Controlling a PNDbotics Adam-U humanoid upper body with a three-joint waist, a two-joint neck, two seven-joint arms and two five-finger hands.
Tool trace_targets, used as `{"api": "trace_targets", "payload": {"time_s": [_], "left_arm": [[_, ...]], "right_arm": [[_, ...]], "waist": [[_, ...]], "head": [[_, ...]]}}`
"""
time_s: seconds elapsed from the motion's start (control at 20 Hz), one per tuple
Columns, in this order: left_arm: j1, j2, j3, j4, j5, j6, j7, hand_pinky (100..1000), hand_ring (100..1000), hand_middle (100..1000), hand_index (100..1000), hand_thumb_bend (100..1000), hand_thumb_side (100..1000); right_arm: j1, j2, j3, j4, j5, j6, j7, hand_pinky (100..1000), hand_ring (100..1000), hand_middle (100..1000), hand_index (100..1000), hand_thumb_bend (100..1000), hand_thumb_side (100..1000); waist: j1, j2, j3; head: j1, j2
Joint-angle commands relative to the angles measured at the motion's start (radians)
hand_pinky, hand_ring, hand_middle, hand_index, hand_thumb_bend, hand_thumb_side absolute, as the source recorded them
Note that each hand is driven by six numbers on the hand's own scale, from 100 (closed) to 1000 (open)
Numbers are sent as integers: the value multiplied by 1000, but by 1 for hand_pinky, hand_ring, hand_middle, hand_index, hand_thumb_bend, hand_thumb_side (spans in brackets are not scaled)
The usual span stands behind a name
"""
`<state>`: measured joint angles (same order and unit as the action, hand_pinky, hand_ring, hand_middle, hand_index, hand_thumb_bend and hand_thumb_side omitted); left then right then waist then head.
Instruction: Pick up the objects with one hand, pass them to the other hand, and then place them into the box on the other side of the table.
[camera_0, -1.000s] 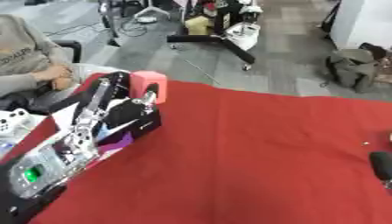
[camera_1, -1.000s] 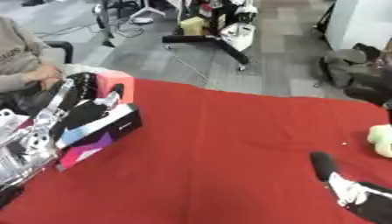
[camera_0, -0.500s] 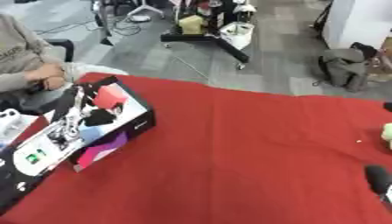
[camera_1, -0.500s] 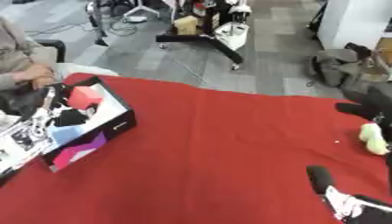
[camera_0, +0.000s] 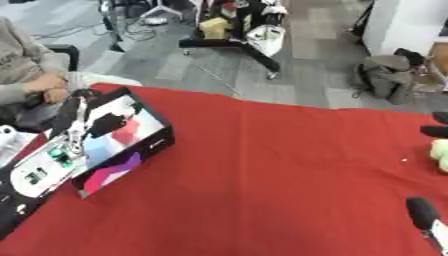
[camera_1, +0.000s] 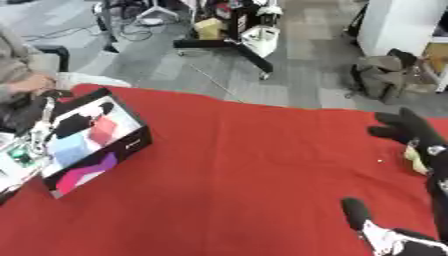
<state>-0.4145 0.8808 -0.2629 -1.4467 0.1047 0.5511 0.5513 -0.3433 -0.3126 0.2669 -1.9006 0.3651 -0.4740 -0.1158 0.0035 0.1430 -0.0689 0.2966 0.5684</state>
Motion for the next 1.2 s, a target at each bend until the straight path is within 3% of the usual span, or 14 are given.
{"api": "trace_targets", "payload": {"time_s": [0.05,0.2,0.4,0.5,0.65,0.85,1.05,1.2], "left_arm": [[-19,37,19,-29,-13,356,356,949,904,916,816,656,624],[-17,33,20,-117,2,356,356,980,909,913,746,539,646],[3,23,2,-435,76,343,330,998,899,888,682,422,705],[0,2,-15,-525,99,224,272,1000,874,856,625,377,721],[-2,-45,-42,-550,114,-58,147,1000,852,825,598,357,730],[-14,-135,-73,-553,127,-370,-35,994,832,795,587,336,704],[-41,-244,-91,-553,133,-558,-191,992,826,788,594,338,692],[-72,-306,-107,-553,160,-635,-267,986,823,781,586,337,685]], "right_arm": [[-10,-9,-2,-6,2,-2,6,1000,792,850,997,350,477],[-13,-16,-5,-7,5,-7,12,998,795,854,998,351,474],[-21,-53,-20,-4,8,-21,29,991,801,861,1000,348,472],[-26,-88,-36,11,3,-22,40,995,803,863,1000,335,475],[-34,-150,-72,49,-19,-12,50,1000,804,862,1000,331,481],[-56,-266,-131,152,-51,18,76,1000,811,864,1000,326,509],[-115,-355,-184,355,-111,52,120,1000,834,873,996,303,548],[-183,-388,-223,532,-137,60,150,1000,862,888,995,308,554]], "waist": [[2,-18,2],[1,-19,6],[-1,-18,13],[-2,-19,16],[-4,-17,24],[-8,-14,44],[-9,-3,71],[-8,8,93]], "head": [[-6,-10],[-18,-10],[-63,2],[-108,16],[-192,43],[-366,75],[-499,69],[-556,56]]}}
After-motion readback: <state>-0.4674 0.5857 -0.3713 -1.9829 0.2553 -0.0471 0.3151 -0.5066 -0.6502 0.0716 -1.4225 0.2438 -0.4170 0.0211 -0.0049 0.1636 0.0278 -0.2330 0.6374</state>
